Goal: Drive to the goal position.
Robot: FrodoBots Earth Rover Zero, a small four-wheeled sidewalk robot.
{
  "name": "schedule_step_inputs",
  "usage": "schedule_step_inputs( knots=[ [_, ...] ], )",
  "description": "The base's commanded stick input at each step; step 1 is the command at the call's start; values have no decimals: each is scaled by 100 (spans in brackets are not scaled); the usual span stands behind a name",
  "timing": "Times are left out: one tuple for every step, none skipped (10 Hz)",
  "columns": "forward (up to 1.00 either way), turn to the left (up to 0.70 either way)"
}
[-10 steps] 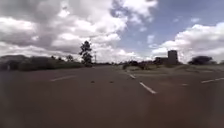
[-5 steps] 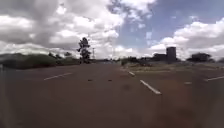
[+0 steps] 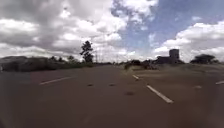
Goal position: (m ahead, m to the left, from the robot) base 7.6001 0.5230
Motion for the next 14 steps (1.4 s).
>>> schedule_step_inputs(
  knots=[
    [70,0],
    [70,0],
    [70,0],
    [70,0],
    [70,0],
    [70,0],
    [70,-2],
    [70,-6],
    [70,-9],
    [70,-13],
    [70,-16],
    [70,-20],
    [70,-23],
    [70,-27]
  ],
)
